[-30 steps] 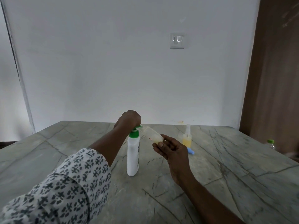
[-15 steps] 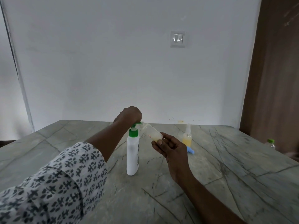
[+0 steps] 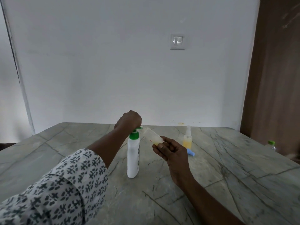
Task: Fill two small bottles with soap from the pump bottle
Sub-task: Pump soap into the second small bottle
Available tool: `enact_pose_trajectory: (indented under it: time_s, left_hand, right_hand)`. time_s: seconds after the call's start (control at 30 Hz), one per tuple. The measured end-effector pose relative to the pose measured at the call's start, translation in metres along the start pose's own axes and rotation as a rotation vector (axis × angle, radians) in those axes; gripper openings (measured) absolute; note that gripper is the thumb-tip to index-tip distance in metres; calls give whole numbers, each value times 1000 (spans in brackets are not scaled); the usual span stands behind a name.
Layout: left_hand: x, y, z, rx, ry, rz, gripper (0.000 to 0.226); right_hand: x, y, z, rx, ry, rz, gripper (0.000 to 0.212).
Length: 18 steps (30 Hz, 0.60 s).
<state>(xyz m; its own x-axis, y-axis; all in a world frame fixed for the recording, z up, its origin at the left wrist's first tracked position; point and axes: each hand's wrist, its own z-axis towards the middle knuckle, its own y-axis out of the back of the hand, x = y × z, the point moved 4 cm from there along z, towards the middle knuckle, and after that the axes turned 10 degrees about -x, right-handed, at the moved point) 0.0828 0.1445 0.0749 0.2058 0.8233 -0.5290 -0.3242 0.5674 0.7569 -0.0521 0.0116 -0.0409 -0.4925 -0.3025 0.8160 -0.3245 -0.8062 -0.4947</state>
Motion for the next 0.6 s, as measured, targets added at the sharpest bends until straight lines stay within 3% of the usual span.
enact_pose_trajectory:
  time_s: [0.1, 0.2, 0.6]
  left_hand:
    - [-5, 6, 1, 9, -16, -10, 20]
    - [-8, 8, -2, 11, -19, 42, 6]
    - [0, -2, 1, 14, -2, 47, 7]
  right_hand:
    - [1, -2, -1, 13, -8, 24, 30]
    - [1, -4, -2, 13, -16, 37, 28]
    - [0, -2, -5, 6, -29, 51, 25]
